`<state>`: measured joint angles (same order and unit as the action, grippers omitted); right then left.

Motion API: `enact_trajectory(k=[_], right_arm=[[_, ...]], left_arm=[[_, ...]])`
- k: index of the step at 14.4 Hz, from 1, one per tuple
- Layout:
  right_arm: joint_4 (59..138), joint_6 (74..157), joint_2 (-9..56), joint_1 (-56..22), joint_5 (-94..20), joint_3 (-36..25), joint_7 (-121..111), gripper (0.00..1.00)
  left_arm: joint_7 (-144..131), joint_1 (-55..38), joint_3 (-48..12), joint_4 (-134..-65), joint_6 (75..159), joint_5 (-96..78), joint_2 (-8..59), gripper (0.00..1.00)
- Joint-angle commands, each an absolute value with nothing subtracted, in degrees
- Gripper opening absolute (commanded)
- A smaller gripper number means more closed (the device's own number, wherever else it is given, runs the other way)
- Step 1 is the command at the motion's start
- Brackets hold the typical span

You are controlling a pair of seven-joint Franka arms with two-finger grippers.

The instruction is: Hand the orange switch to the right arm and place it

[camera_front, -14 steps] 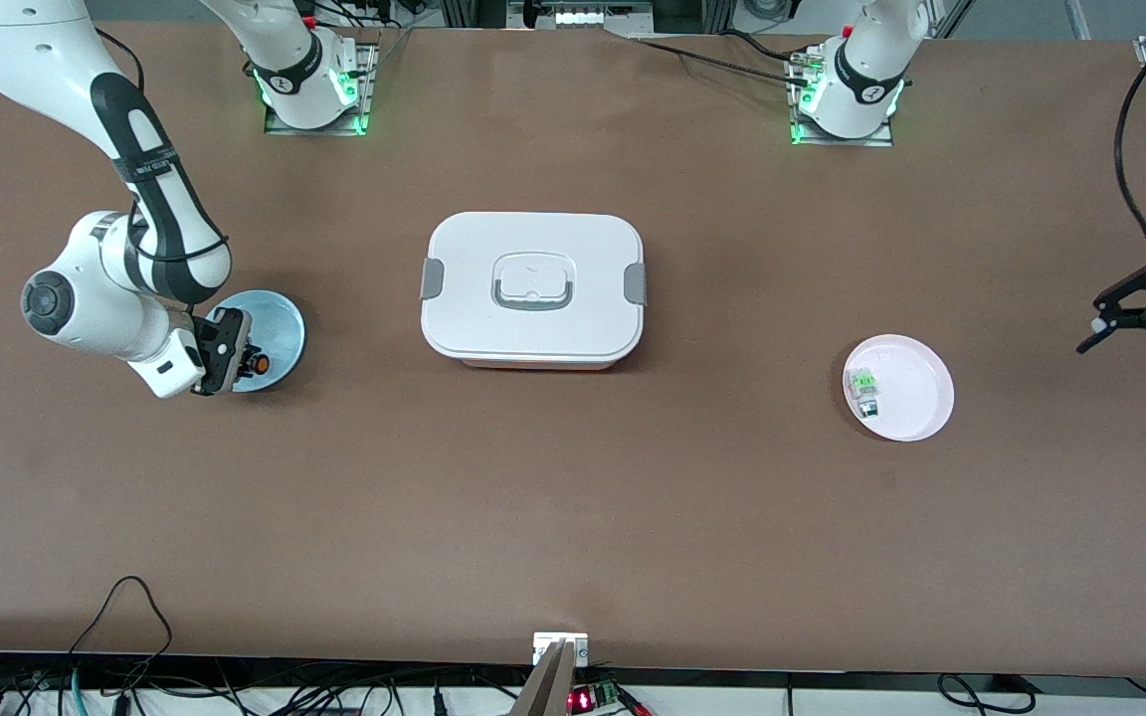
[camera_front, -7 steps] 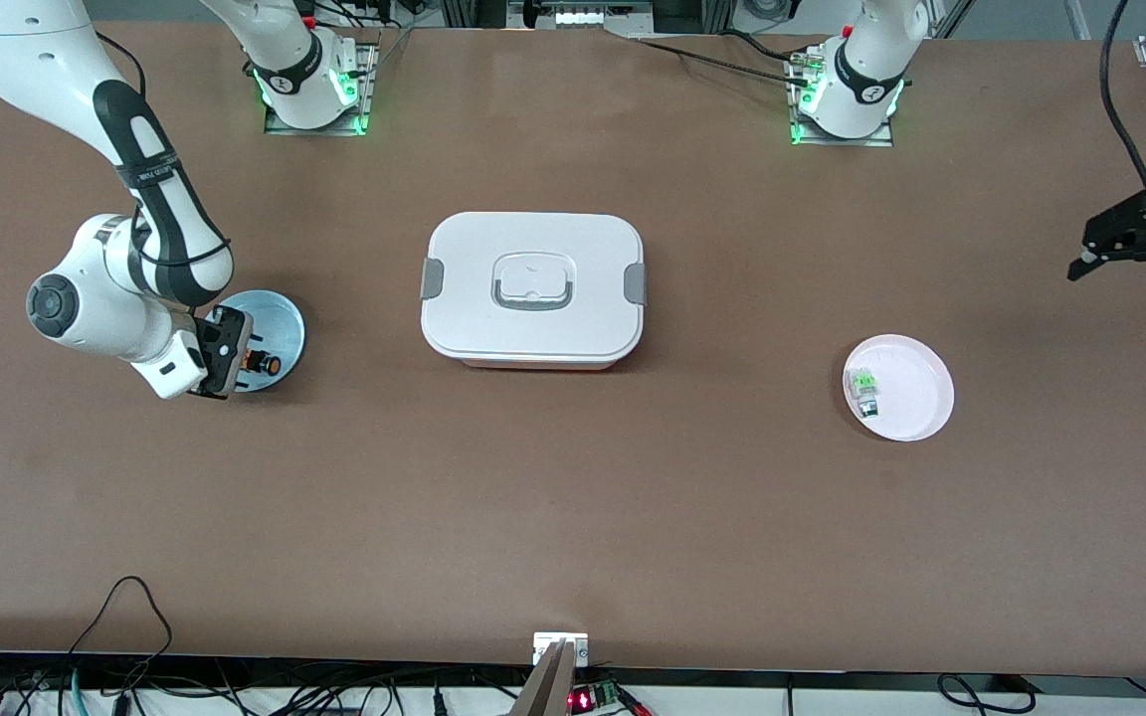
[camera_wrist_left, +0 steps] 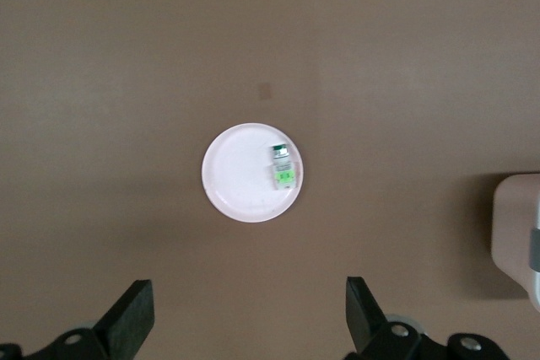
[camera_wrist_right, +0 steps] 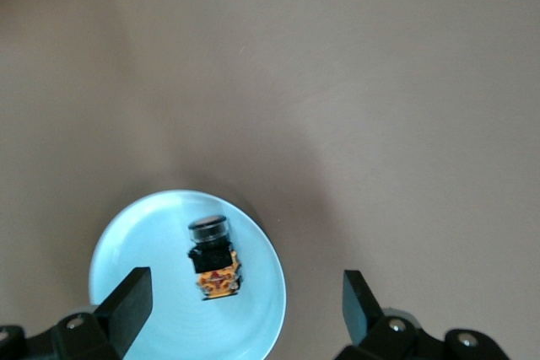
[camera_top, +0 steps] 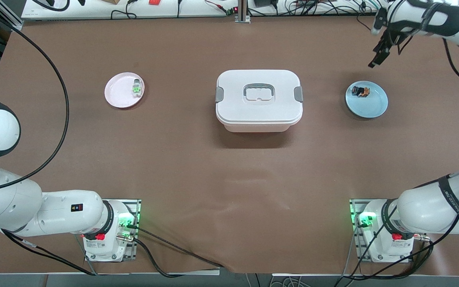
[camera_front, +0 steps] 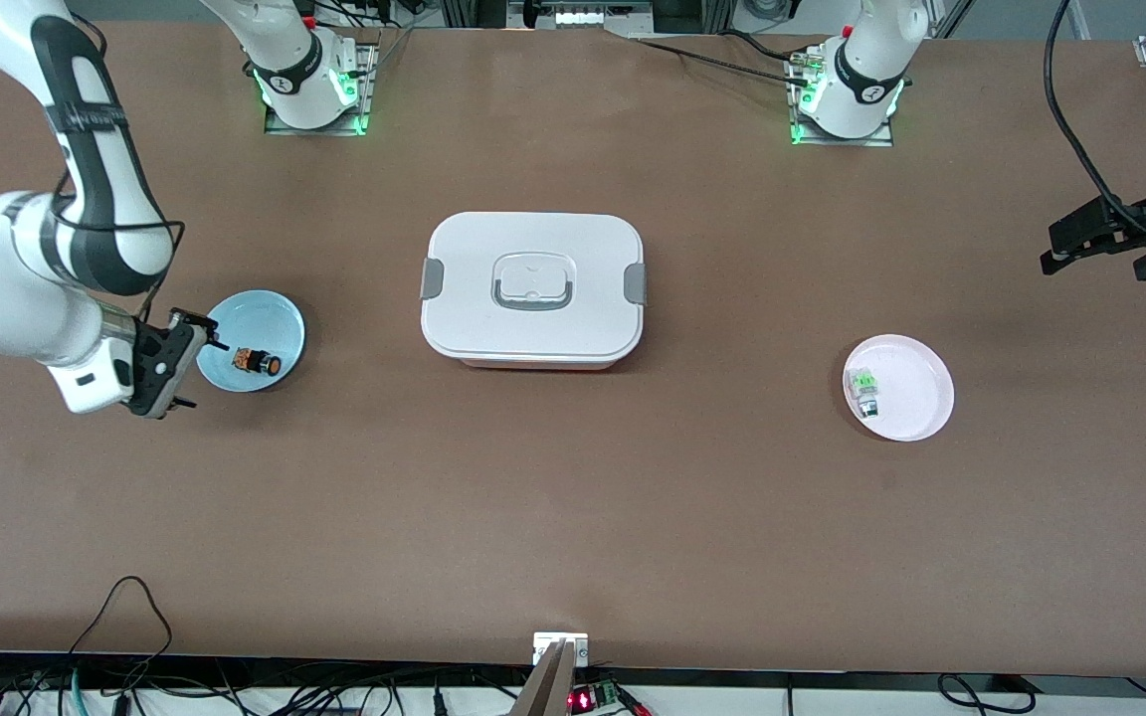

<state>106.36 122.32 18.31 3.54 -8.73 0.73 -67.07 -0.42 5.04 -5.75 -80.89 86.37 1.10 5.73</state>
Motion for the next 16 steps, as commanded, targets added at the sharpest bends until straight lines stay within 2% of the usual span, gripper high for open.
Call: enact_trajectory(k=[1, 7, 10, 16], right_arm=[[101.54, 114.55, 16.17, 3.69, -8.44, 1.49, -54.80, 1.00], [93.88, 99.61, 9.68, 0.79, -5.37, 1.49, -20.53, 1.00], [90.71, 92.92, 6.86, -1.05, -4.66, 1.41, -12.67, 1.00], [79.64, 81.05, 6.33, -1.32, -0.61, 1.93, 2.60, 1.00]], left_arm=[[-3.60, 1.68, -4.57, -83.41, 86.13, 8.05, 4.48, 1.00], [-3.69, 2.02, -4.40, -83.50, 85.78, 3.89, 4.31, 1.00], [-3.69, 3.16, -4.48, -83.14, 85.78, 2.37, 4.31, 1.00], [-2.73, 3.16, -5.36, -82.27, 85.61, 2.29, 4.22, 1.00]])
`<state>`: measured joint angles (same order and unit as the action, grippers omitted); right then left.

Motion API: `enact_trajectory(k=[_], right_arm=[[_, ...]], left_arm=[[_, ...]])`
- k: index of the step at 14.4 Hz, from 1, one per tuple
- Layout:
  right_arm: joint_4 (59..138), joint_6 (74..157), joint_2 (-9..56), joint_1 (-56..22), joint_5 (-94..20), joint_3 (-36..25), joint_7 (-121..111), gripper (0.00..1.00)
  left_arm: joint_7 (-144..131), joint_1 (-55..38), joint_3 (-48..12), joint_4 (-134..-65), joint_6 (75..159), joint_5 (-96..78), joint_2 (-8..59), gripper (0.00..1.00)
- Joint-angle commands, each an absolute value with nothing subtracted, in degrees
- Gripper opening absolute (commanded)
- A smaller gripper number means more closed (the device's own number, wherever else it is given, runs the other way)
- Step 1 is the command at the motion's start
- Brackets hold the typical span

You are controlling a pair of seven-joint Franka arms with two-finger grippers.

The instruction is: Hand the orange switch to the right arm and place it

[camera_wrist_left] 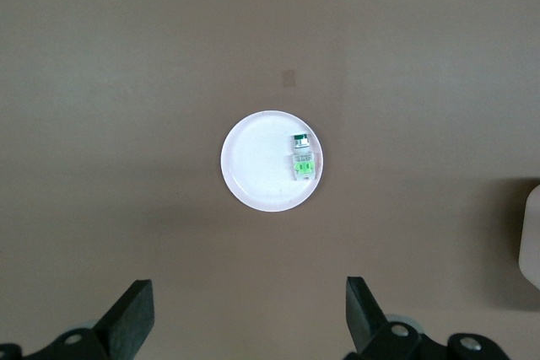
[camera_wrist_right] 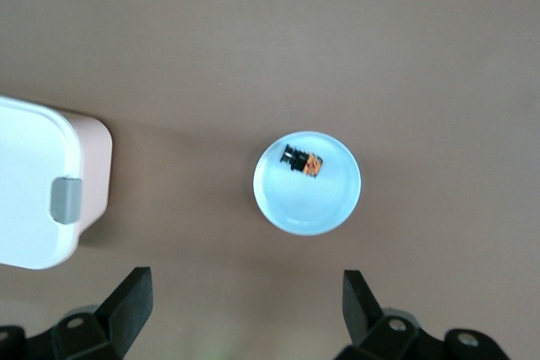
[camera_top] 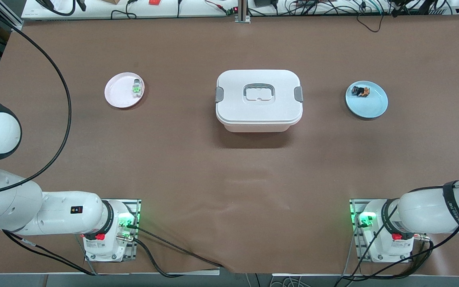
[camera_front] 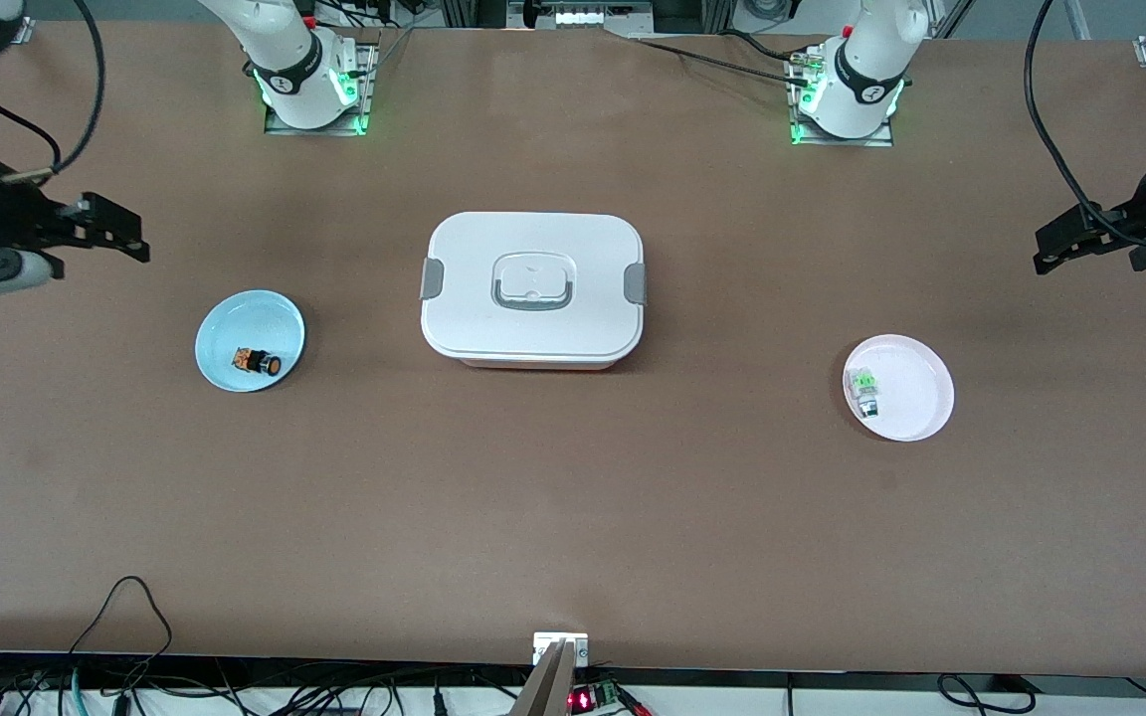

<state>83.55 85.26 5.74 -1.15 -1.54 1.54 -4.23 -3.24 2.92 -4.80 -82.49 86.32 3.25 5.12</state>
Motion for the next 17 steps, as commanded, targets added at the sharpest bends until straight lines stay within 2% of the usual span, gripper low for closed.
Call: enact_trajectory(k=[1, 17], right_arm=[[79.45, 80.08, 5.89, -1.32, -0.79, 1.93, 5.25, 1.00], [74.27, 81.04, 5.80, -1.05, -0.53, 2.02, 5.98, 1.00]], left_arm=[[-2.64, 3.16, -5.27, -82.18, 85.69, 2.29, 4.22, 1.00], [0.97, 2.99, -5.18, -82.18, 86.22, 0.70, 5.27, 1.00]])
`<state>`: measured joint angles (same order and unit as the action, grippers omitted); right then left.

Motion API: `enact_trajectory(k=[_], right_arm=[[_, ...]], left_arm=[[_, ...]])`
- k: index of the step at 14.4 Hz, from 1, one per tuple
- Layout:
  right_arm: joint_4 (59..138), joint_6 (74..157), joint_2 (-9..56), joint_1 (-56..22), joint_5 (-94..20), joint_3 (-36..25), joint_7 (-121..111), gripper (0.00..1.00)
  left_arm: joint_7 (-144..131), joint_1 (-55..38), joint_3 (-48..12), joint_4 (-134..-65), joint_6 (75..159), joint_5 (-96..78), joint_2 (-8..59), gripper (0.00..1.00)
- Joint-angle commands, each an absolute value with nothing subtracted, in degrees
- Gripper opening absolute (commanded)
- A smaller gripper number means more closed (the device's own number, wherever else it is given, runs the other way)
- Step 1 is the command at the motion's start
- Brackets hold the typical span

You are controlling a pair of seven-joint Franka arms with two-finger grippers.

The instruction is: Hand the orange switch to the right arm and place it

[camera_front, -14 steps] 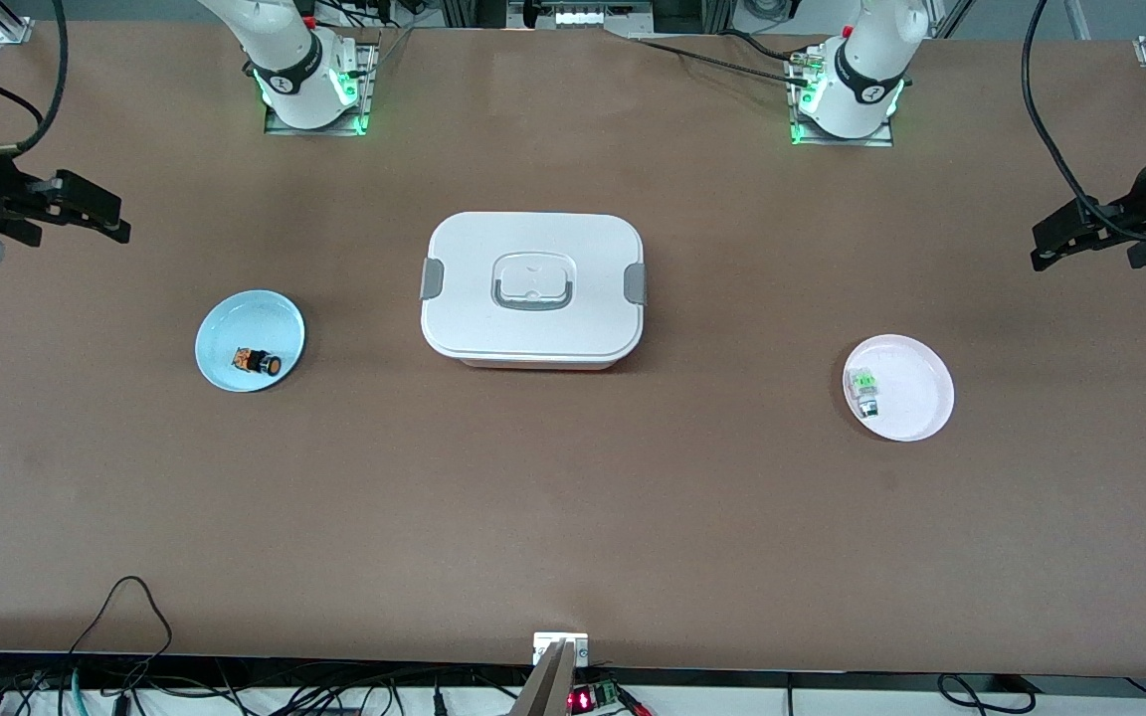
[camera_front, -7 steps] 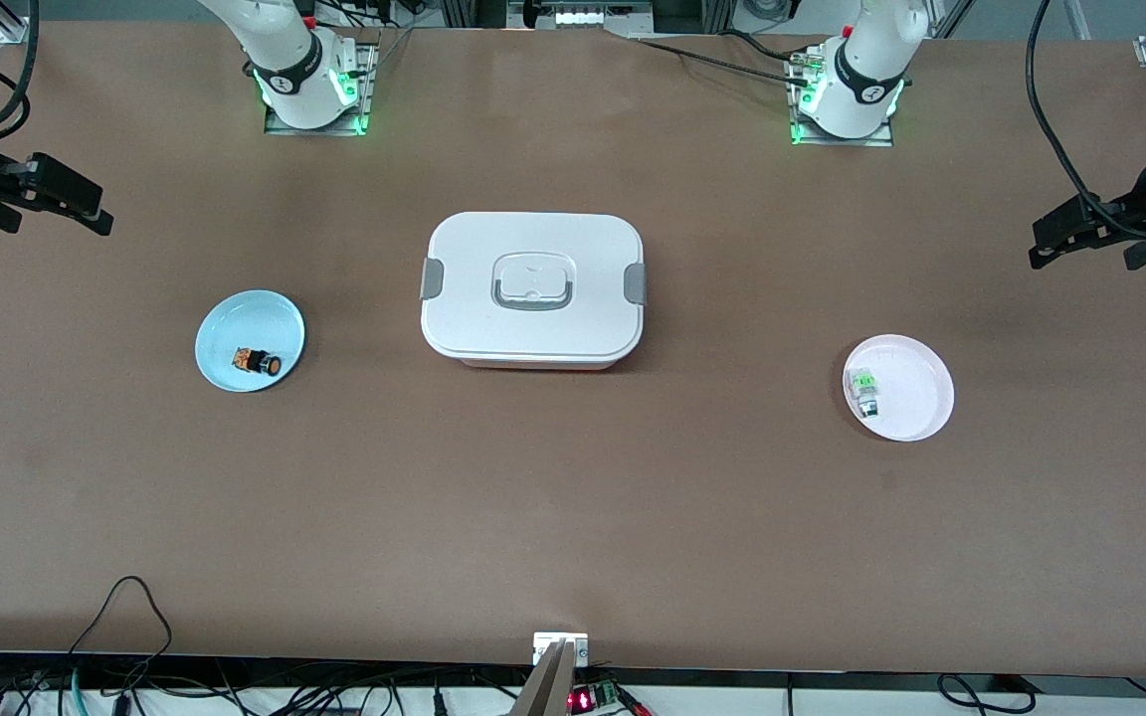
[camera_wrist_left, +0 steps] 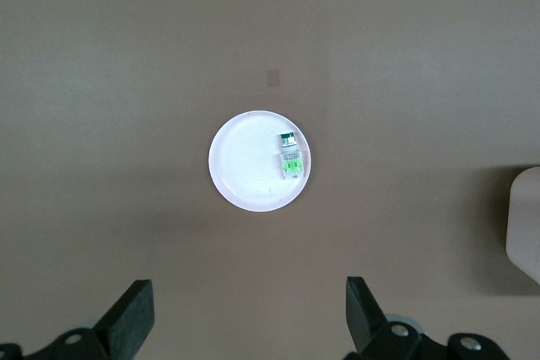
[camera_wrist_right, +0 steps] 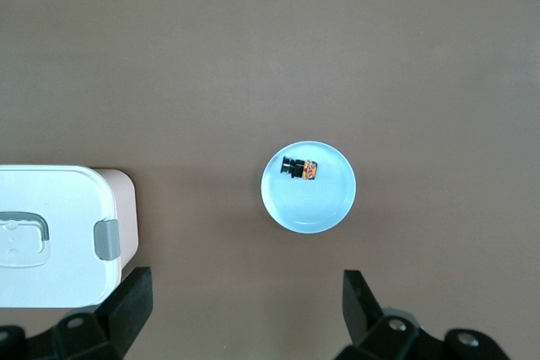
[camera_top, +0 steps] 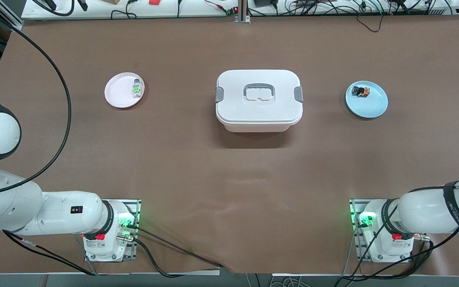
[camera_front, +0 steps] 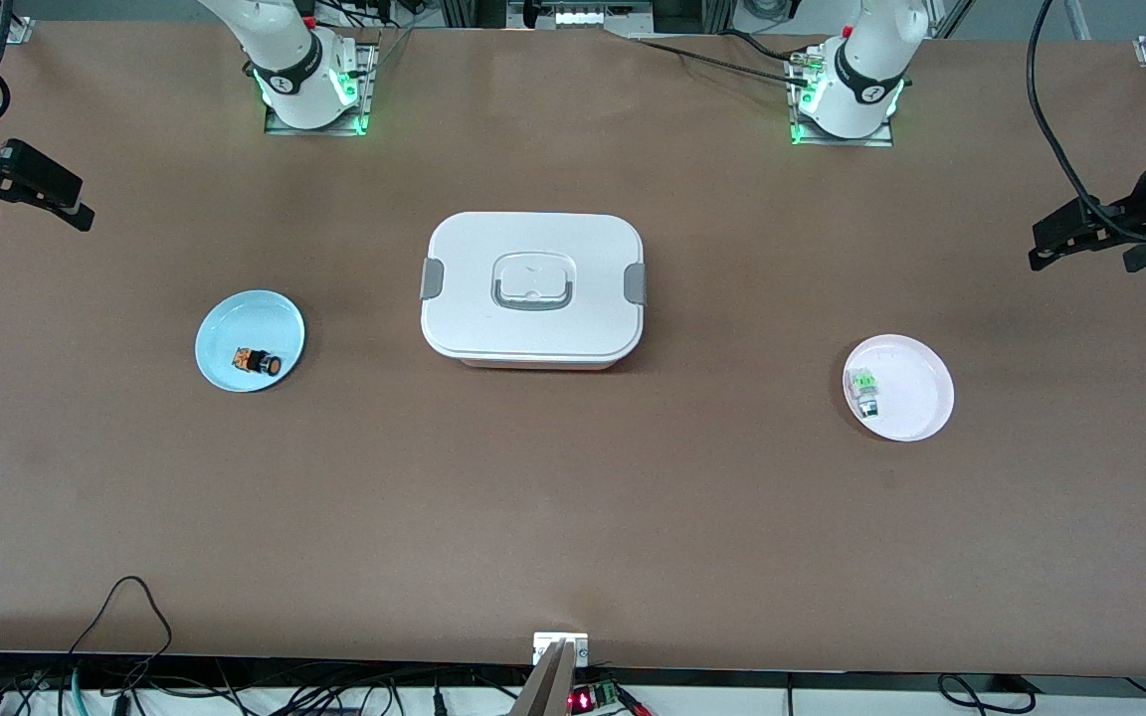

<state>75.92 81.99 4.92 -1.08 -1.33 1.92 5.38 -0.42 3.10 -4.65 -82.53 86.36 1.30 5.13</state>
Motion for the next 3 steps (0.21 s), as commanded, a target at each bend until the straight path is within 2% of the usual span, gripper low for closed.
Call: enact_trajectory(k=[1, 3], right_arm=[[74.18, 80.86, 5.80, -1.05, -0.53, 2.02, 5.98, 1.00], [74.27, 80.51, 5.80, -0.97, -0.44, 1.93, 5.98, 1.00]], left_arm=[[0.88, 2.90, -5.27, -82.18, 86.22, 0.70, 5.27, 1.00], [0.88, 2.99, -5.19, -82.18, 86.22, 0.70, 5.27, 1.00]])
